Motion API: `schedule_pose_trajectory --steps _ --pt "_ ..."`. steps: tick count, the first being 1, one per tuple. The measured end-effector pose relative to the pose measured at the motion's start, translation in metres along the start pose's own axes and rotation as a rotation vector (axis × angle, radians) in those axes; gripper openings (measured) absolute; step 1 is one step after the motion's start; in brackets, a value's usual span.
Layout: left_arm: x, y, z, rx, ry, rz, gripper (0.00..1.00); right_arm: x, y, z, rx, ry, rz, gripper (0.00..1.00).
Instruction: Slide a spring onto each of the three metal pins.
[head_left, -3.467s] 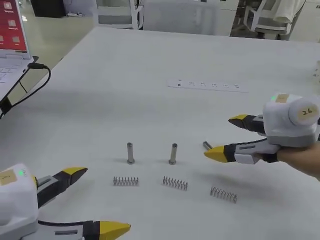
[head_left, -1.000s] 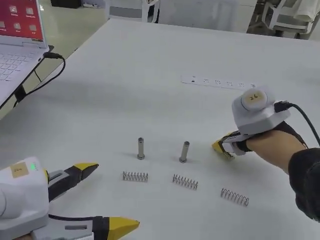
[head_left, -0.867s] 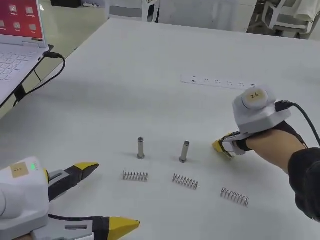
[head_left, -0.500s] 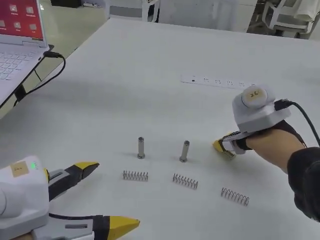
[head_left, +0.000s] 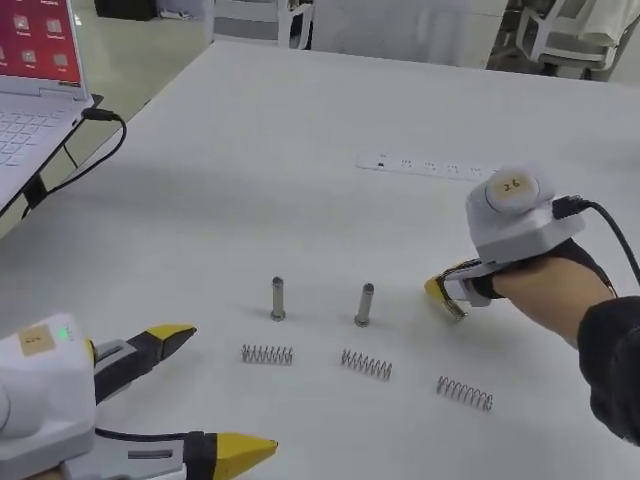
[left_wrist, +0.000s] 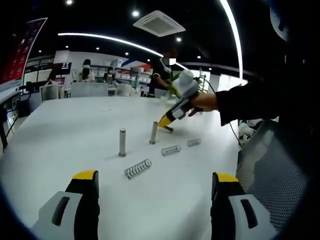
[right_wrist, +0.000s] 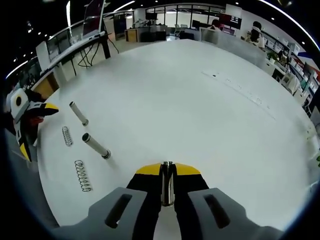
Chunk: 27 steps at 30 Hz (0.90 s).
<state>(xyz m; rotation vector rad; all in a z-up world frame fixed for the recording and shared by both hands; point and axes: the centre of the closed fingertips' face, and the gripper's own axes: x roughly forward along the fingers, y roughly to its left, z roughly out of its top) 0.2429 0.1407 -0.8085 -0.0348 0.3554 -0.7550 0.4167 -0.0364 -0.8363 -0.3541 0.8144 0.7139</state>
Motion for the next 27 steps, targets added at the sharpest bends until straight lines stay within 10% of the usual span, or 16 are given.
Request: schedule_pose_trajectory --steps 27 --pt "-0.004 -0.006 0.011 0.033 -0.015 -0.012 0.9 -0.032 0.003 -0.003 -0.005 -0.037 -0.032 0.05"
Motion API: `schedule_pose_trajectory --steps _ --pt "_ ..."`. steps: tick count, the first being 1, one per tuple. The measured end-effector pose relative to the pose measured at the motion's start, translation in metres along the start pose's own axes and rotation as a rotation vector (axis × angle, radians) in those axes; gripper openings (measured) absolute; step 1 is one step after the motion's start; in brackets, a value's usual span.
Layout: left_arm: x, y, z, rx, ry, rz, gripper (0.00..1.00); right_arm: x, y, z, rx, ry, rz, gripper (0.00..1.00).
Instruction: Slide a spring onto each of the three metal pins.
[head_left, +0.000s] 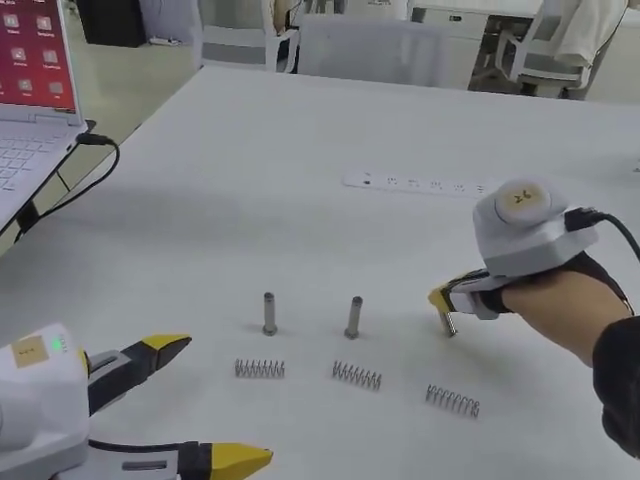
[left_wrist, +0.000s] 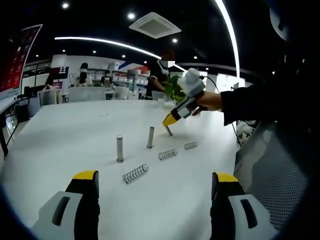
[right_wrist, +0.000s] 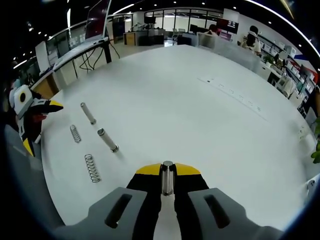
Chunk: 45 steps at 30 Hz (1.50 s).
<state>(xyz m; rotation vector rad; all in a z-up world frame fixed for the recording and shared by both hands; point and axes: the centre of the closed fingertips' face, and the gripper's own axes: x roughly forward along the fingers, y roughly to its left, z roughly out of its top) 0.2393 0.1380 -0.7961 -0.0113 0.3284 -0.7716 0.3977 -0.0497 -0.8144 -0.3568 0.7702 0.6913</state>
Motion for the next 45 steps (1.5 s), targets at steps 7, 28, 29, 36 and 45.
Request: schedule_pose_trajectory --steps 7,28,29,36,45 --pt "-0.001 0.0 0.002 0.004 -0.004 0.0 0.9 -0.006 0.003 -0.001 0.001 -0.003 -0.003 0.05" --pt "-0.003 -0.004 0.005 0.015 -0.007 0.002 0.9 -0.019 0.005 -0.012 0.008 -0.01 -0.001 0.06" --pt "-0.003 -0.005 0.005 0.015 -0.008 0.002 0.9 -0.019 0.005 -0.012 0.009 -0.01 0.0 0.06" --pt "-0.003 -0.006 0.005 0.015 -0.008 0.003 0.9 -0.02 0.004 -0.013 0.01 -0.013 0.005 0.06" --pt "-0.006 -0.006 0.004 0.011 -0.009 0.011 0.9 -0.021 0.005 -0.014 -0.015 -0.011 0.005 0.06"
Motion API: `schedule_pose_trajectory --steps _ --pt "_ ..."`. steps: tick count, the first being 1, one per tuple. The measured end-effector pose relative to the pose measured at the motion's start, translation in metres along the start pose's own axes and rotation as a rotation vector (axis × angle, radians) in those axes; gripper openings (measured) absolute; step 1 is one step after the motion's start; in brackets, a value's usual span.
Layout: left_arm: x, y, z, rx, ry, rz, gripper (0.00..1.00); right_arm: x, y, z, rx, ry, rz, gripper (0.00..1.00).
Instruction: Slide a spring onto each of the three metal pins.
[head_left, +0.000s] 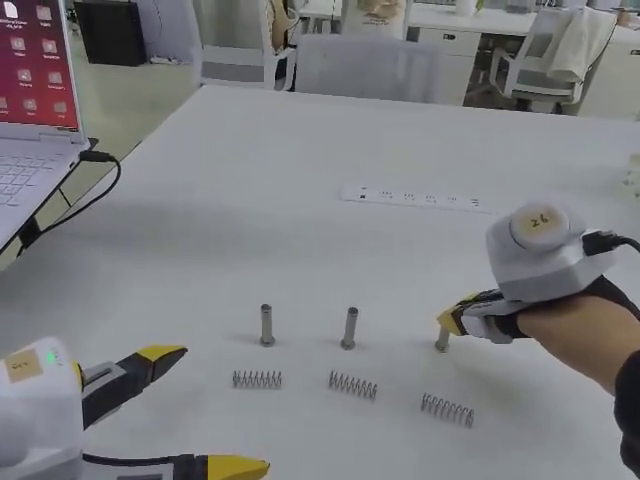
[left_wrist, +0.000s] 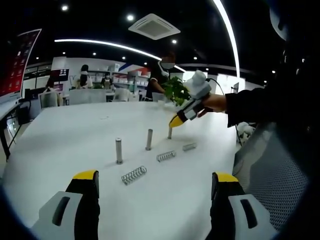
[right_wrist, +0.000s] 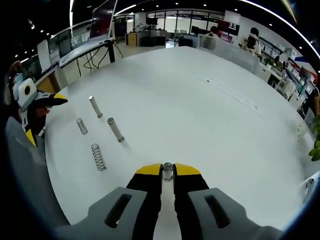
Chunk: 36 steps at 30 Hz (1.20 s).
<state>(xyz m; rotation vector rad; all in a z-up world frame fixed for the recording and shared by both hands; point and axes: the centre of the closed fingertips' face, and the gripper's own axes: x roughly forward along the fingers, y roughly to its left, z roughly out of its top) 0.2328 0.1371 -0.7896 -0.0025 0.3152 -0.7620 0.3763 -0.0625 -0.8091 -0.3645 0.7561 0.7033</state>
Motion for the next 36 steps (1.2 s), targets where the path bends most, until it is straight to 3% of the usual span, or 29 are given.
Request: schedule_pose_trajectory --steps 21,36 --pt "-0.0008 -0.0043 0.0013 0.004 0.001 -0.005 0.9 0.0013 -0.0031 0.0007 -0.016 -0.01 0.001 0.08" --pt "-0.0003 -0.003 0.0009 0.003 0.002 -0.002 0.9 -0.0036 -0.0013 0.0053 -0.034 -0.039 -0.001 0.17"
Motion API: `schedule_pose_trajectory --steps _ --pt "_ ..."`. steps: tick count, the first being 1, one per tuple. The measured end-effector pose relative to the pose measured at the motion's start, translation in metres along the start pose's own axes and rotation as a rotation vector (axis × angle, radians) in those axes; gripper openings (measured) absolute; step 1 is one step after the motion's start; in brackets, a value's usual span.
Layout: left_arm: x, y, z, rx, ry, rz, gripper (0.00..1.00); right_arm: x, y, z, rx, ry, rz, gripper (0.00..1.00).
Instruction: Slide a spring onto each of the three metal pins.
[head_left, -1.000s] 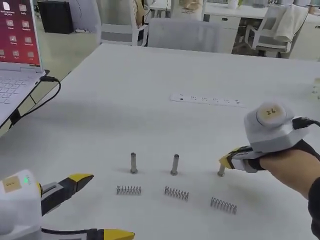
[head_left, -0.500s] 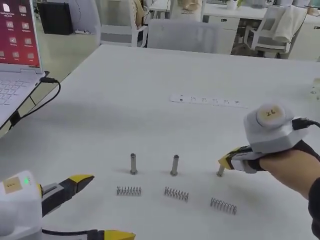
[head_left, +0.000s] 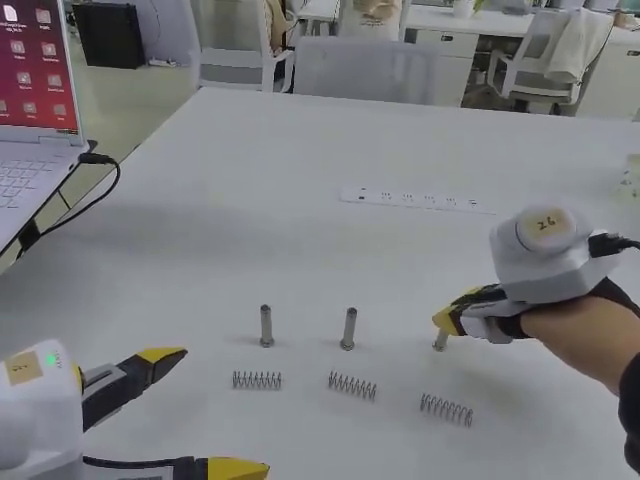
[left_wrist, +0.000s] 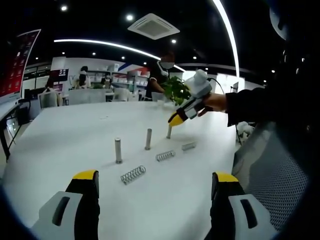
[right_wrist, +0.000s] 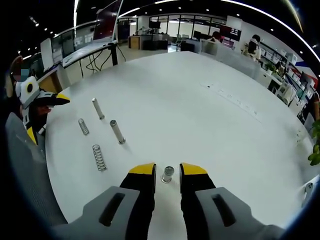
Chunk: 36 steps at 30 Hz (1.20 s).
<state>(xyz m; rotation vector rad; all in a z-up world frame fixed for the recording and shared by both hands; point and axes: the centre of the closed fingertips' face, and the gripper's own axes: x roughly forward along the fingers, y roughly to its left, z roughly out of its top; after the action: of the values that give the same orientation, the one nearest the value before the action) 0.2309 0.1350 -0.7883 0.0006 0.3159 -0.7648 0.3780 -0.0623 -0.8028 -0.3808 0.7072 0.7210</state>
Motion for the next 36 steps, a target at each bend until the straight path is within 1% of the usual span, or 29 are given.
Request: schedule_pose_trajectory --steps 6,16,22,28,36 --pt "0.001 0.0 0.0 -0.001 0.001 0.0 0.9 -0.002 -0.002 -0.001 0.003 -0.005 -0.004 0.2" --pt "0.001 0.002 -0.001 -0.003 0.001 -0.001 0.9 -0.009 -0.002 -0.006 0.004 -0.001 -0.003 0.21" --pt "0.001 0.002 -0.003 -0.004 0.004 -0.002 0.9 -0.014 -0.001 -0.011 -0.008 0.005 -0.005 0.21" --pt "0.001 0.002 -0.002 -0.001 0.004 -0.004 0.9 -0.018 -0.001 -0.012 -0.004 -0.001 0.001 0.21" --pt "0.0 0.001 -0.002 -0.002 0.005 -0.006 0.9 -0.025 0.003 -0.02 -0.02 0.016 0.007 0.21"
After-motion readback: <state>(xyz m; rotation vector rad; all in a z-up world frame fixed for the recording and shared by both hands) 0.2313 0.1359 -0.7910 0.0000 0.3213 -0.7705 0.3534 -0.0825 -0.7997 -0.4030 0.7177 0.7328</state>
